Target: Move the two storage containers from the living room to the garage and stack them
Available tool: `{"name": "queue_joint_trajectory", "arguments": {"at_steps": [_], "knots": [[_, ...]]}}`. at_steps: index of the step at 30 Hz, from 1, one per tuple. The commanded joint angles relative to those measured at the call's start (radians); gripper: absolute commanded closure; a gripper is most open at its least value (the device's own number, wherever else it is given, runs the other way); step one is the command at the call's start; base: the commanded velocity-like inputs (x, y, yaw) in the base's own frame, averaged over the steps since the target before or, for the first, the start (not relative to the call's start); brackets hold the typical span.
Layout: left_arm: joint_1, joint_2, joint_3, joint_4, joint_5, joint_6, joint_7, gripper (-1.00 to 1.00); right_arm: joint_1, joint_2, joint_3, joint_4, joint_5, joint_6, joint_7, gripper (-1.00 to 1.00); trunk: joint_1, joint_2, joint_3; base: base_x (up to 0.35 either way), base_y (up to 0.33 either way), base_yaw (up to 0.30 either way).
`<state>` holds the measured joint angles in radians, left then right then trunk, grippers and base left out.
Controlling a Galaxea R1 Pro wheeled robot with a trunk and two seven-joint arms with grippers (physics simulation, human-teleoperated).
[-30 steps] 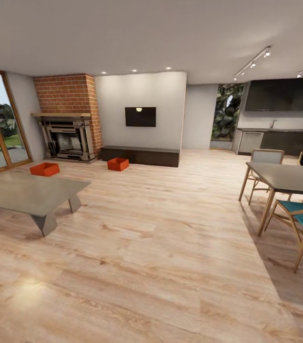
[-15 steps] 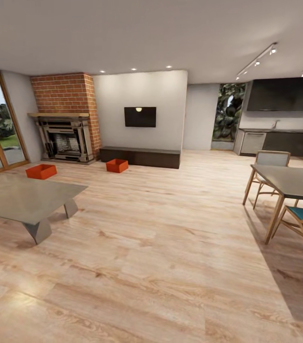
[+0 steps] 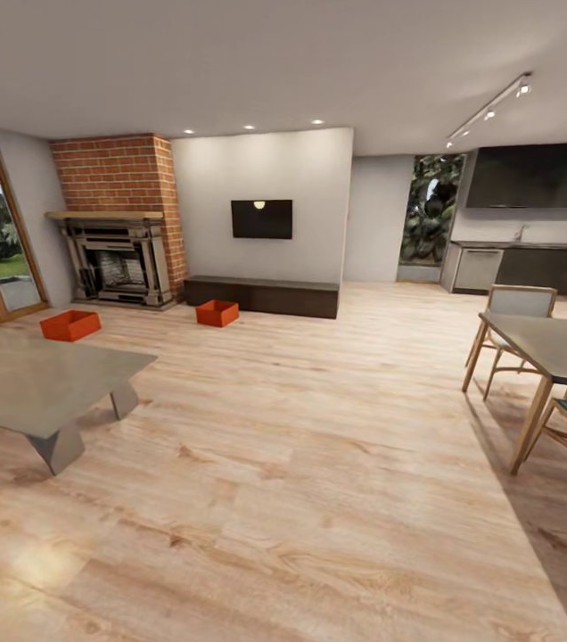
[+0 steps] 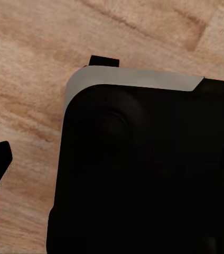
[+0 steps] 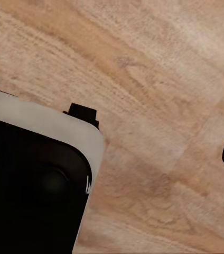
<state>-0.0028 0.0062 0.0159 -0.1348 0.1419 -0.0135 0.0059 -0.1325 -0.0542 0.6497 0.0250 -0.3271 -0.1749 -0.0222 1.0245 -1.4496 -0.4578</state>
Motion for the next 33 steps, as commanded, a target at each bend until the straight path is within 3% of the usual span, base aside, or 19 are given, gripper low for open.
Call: {"name": "queue_joint_trajectory", "arguments": {"at_steps": [1,33], "knots": [[0.0,0.0,0.001,0.0,0.007,-0.002,0.001,-1.0,-0.001,0.001,0.008,0.003,-0.007,-0.005,-0.001,-1.0,0.001,0.0,-0.001,0.323,0.0,0.0],[0.0,0.0,0.001,0.0,0.007,-0.001,0.001,-1.0,-0.001,0.002,0.009,0.003,-0.004,-0.005,-0.001,-1.0,0.001,0.0,-0.001,0.323,0.0,0.0]]}}
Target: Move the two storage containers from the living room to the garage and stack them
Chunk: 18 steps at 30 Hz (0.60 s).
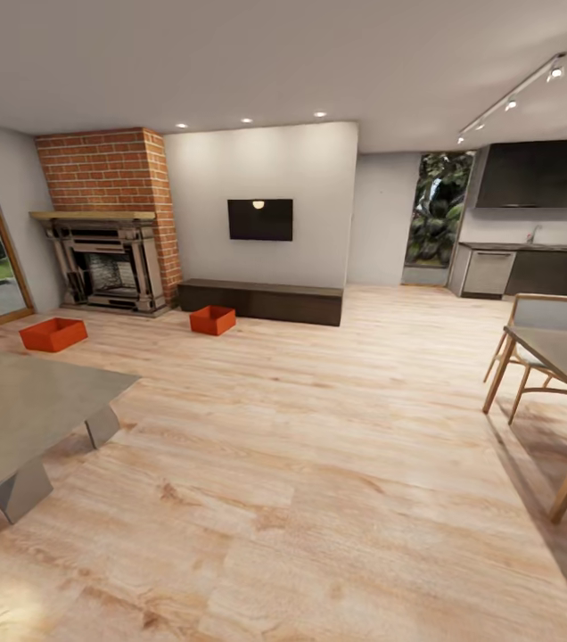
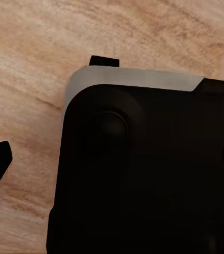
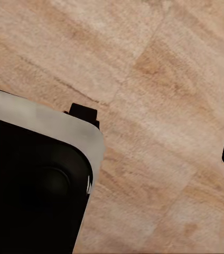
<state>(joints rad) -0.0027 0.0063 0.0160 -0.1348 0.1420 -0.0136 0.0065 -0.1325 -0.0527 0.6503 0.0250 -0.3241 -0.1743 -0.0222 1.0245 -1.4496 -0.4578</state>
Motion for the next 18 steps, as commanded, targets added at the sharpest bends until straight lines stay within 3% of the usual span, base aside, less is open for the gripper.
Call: {"name": "queue_joint_trajectory", "arguments": {"at_steps": [1,18], "knots": [[0.0,0.0,0.001,0.0,0.007,-0.002,0.001,-1.0,-0.001,0.001,0.008,0.003,-0.007,-0.005,-0.001,-1.0,0.001,0.0,-0.001,0.323,0.0,0.0],[0.0,0.0,0.001,0.0,0.007,-0.002,0.0,-1.0,-0.001,0.0,0.008,0.003,-0.011,-0.006,-0.001,-1.0,0.001,0.0,-0.001,0.323,0.0,0.02]]}}
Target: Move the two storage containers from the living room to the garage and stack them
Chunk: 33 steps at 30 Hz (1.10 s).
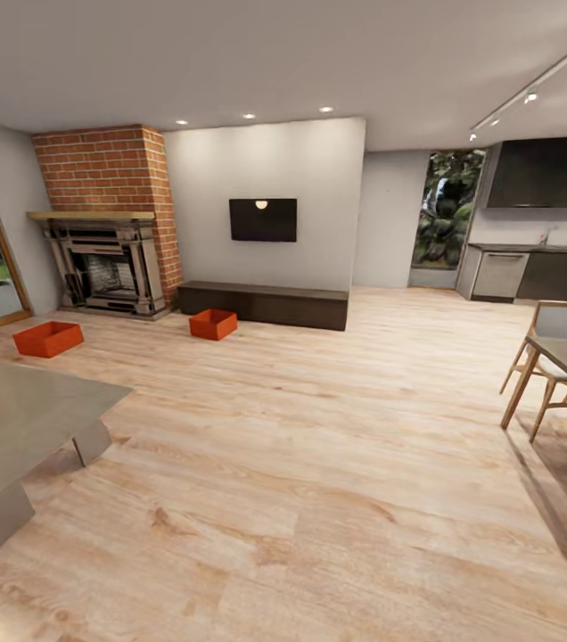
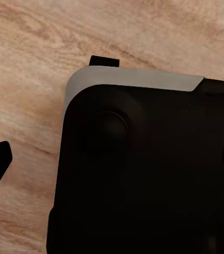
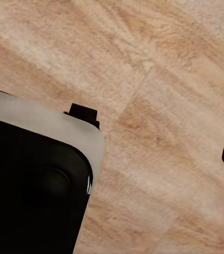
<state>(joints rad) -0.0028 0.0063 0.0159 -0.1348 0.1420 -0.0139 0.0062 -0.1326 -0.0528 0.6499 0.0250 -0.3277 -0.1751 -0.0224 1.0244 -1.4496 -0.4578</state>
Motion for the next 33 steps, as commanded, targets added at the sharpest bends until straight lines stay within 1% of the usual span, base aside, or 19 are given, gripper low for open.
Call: {"name": "queue_joint_trajectory", "arguments": {"at_steps": [1,15,33], "knots": [[0.0,0.0,0.001,0.0,0.007,-0.001,0.001,-1.0,-0.001,-0.001,0.009,0.003,-0.008,-0.005,-0.001,-1.0,0.001,0.0,-0.001,0.323,0.0,0.24],[0.0,0.0,0.001,0.0,0.007,-0.001,0.001,-1.0,-0.001,-0.002,0.008,0.003,-0.009,-0.005,-0.001,-1.0,0.001,0.0,-0.001,0.323,0.0,0.252],[0.0,0.0,0.001,0.0,0.007,-0.001,0.0,-1.0,-0.001,0.001,0.009,0.003,-0.006,-0.003,-0.001,-1.0,0.001,0.0,-0.001,0.323,0.0,0.009]]}}
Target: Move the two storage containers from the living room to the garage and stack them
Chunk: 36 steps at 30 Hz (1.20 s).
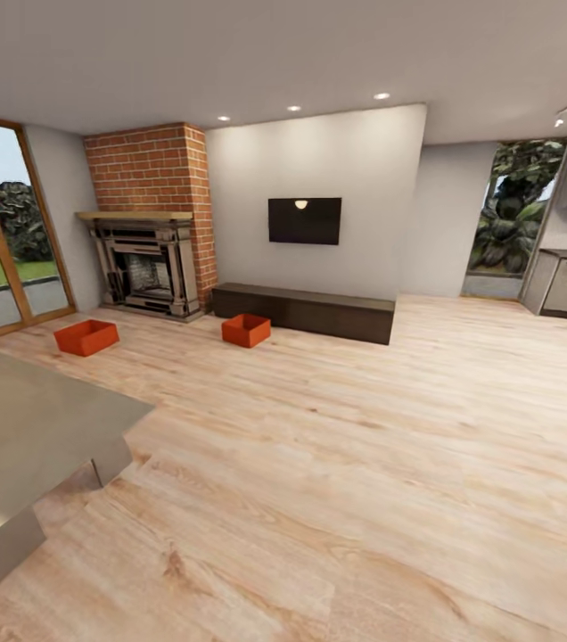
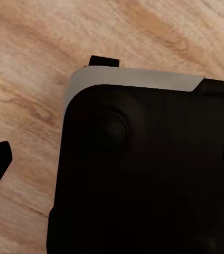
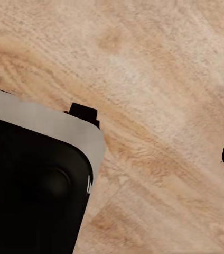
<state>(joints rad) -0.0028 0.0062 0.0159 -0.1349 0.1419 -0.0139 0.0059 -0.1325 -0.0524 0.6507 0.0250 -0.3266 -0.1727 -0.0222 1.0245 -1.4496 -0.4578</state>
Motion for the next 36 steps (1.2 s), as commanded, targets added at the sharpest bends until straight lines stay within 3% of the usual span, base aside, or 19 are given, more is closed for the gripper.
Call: {"name": "queue_joint_trajectory", "arguments": {"at_steps": [1,36], "knots": [[0.0,0.0,0.001,0.0,0.007,-0.001,0.001,-1.0,-0.001,0.001,0.009,0.003,-0.007,-0.005,-0.001,-1.0,0.001,0.0,-0.001,0.323,0.0,0.0],[0.0,0.0,0.001,0.0,0.007,-0.001,0.001,-1.0,-0.001,-0.001,0.008,0.003,-0.011,-0.005,-0.002,-1.0,0.001,0.0,-0.001,0.323,0.0,0.0]]}}
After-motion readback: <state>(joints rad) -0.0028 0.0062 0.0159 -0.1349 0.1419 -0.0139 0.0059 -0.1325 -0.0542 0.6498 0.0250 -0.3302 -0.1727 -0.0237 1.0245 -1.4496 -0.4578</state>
